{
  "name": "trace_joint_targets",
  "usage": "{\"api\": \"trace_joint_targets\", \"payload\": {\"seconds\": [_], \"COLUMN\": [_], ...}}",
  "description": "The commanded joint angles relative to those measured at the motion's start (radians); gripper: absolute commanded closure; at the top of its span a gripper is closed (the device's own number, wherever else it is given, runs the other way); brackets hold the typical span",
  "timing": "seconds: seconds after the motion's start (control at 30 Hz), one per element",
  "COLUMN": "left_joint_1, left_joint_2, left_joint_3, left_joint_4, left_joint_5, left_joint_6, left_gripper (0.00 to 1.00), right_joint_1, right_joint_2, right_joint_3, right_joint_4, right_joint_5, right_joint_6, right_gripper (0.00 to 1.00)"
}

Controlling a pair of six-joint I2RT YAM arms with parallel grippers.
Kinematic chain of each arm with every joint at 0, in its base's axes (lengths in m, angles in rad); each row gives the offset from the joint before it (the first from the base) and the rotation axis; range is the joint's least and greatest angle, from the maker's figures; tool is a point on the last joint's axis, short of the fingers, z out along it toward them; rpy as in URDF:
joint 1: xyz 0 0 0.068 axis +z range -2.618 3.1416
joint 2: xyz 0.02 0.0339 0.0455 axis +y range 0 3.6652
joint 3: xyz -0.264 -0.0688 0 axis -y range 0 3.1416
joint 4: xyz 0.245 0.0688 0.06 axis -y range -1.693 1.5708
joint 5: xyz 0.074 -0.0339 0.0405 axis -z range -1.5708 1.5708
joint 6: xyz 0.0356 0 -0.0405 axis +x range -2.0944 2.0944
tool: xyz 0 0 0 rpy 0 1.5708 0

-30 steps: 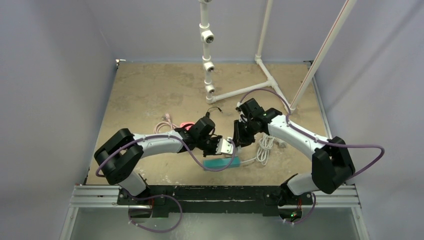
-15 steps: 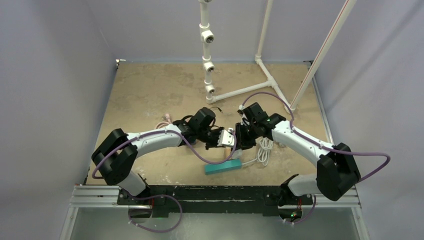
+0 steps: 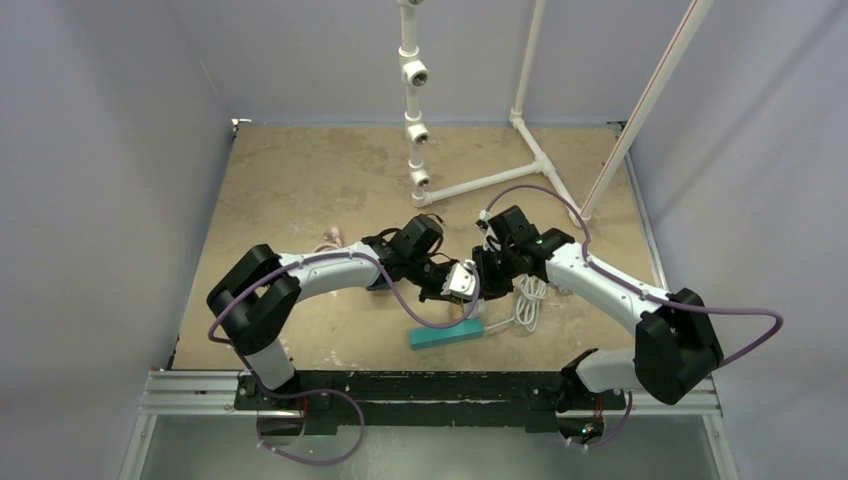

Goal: Insert the plug
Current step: Insert the plug into the socket.

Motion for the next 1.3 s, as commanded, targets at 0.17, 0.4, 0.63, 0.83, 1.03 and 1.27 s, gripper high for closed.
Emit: {"api": "trace_joint_targets", "payload": {"seconds": [0.17, 0.4, 0.63, 0.83, 1.03, 1.27], "left_joint_1": [-0.015, -0.023, -0.023, -0.022, -0.022, -0.023], "left_joint_2": [0.051, 0.068, 0.066, 0.063, 0.059, 0.051], "left_joint_3": [0.036, 0.032, 0.008, 0.001, -0.006, -0.023], "left_joint_4": [-0.087, -0.168, -0.179, -0.156, -0.143, -0.120], "left_joint_5": [0.027, -0.005, -0.024, -0.030, -0.030, -0.032], "left_joint_6": [0.127, 0.201, 0.216, 0.201, 0.192, 0.179], "left_gripper": [1.00, 1.00, 1.00, 1.00, 1.00, 1.00], "right_joint_1": [-0.018, -0.031, -0.050, -0.057, -0.061, -0.064], "right_joint_2": [0.008, 0.021, 0.000, -0.016, -0.032, -0.044], "right_joint_3": [-0.020, 0.006, 0.017, 0.019, 0.029, 0.053], "right_joint_4": [-0.104, -0.153, -0.170, -0.155, -0.157, -0.169], "right_joint_5": [0.071, 0.099, 0.111, 0.079, 0.060, 0.030], "right_joint_6": [-0.060, -0.071, -0.063, -0.056, -0.051, -0.048], "right_gripper": [1.00, 1.00, 0.69, 0.52, 0.54, 0.58]}}
